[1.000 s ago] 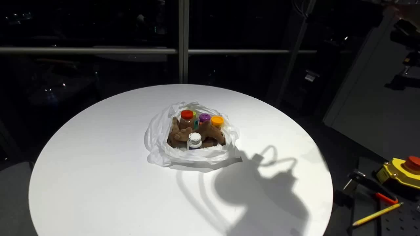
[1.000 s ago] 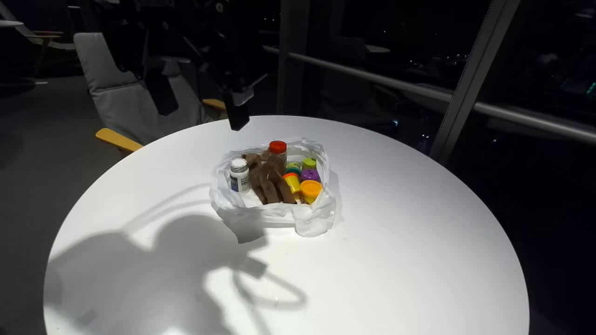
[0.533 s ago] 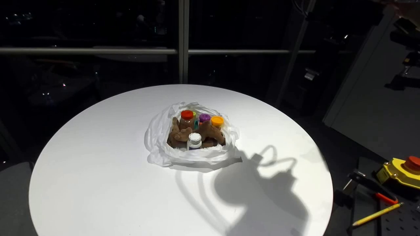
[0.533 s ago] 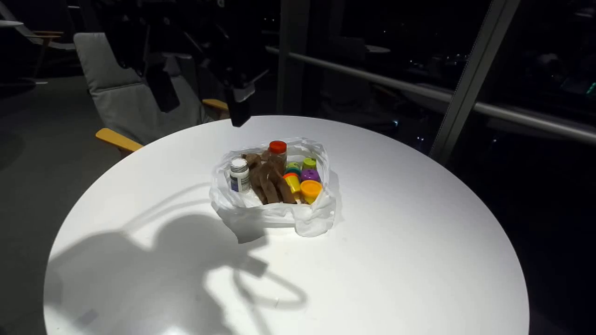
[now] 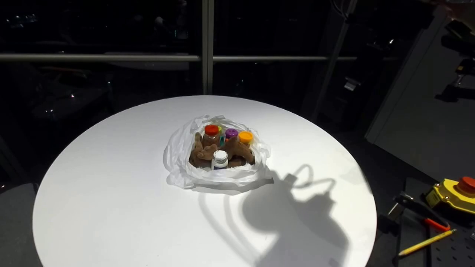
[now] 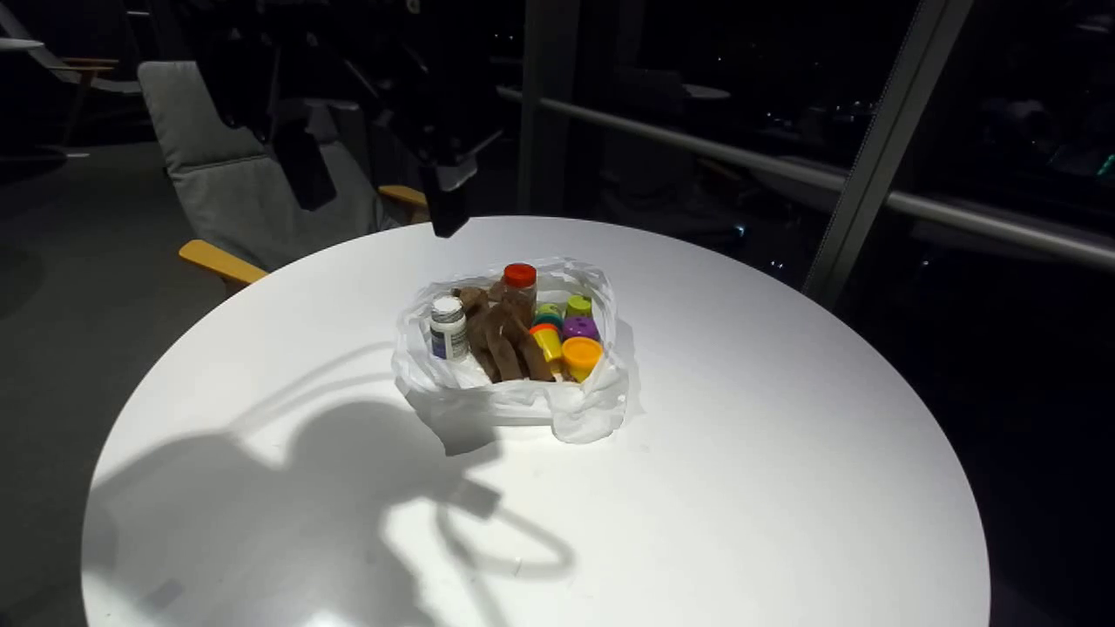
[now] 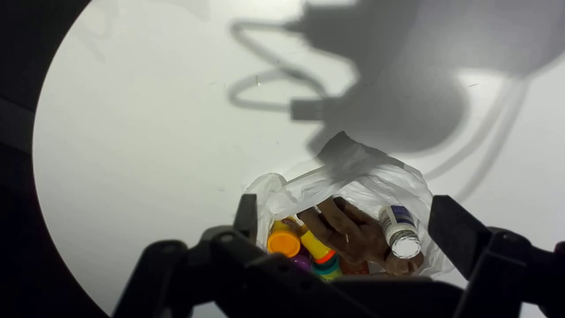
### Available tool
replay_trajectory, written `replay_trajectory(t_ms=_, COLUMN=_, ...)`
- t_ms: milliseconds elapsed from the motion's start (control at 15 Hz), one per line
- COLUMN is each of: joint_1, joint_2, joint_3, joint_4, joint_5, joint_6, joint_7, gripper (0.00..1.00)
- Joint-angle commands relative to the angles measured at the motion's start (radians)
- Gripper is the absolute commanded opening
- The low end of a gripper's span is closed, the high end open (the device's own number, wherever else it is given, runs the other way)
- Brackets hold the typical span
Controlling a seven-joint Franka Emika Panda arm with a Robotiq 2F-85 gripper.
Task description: Pick up the objects from the plastic and put them on the table
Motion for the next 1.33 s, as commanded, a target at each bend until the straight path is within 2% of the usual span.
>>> replay_trajectory(t_ms=0, joint_1=-0.009, joint_2=0.014, joint_3=0.007, joint_4=0.009, joint_5=-0.018, joint_6=0.014, joint_7=0.02, gripper=1.0)
replay_trajectory(t_ms=267, joint_1=0.035, joint_2=0.176, joint_3=0.043, joint_4=0.091, joint_5=-0.029, joint_6=0.044, joint_7=-0.013, gripper=1.0)
replay_trajectory(t_ms=533, joint_1=0.115, joint_2=0.382, joint_3=0.073, joint_4=0.166, joint_5=-0.024, joint_6=0.133, joint_7=-0.135, gripper=1.0)
replay_trajectory(t_ms=800, joint_1=0.136, joint_2=0.597, joint_3=0.087, joint_4=0.248, joint_5=-0.069, joint_6=0.344, joint_7=-0.236, gripper=1.0)
replay_trajectory(t_ms=867, joint_1=0.131, joint_2=0.652, joint_3=0.08, joint_4=0.284, joint_5=-0.134, joint_6=0.369, joint_7=-0.219, gripper=1.0)
replay_trajectory(t_ms=1067, joint_1=0.142, joint_2=0.767, joint_3=0.069, joint_4=0.383, joint_5=-0.177, joint_6=0.359, joint_7=-0.215, gripper=1.0)
replay_trajectory(t_ms=1200, joint_1=0.156, joint_2=0.832, joint_3=0.066, joint_4=0.467, joint_5=-0.142, joint_6=0.287, joint_7=-0.146, gripper=1.0)
replay_trajectory(t_ms=1267, joint_1=0.19, joint_2=0.852, joint_3=0.035, joint_4=0.513, joint_5=-0.148, joint_6=0.227, joint_7=-0.049, gripper=1.0)
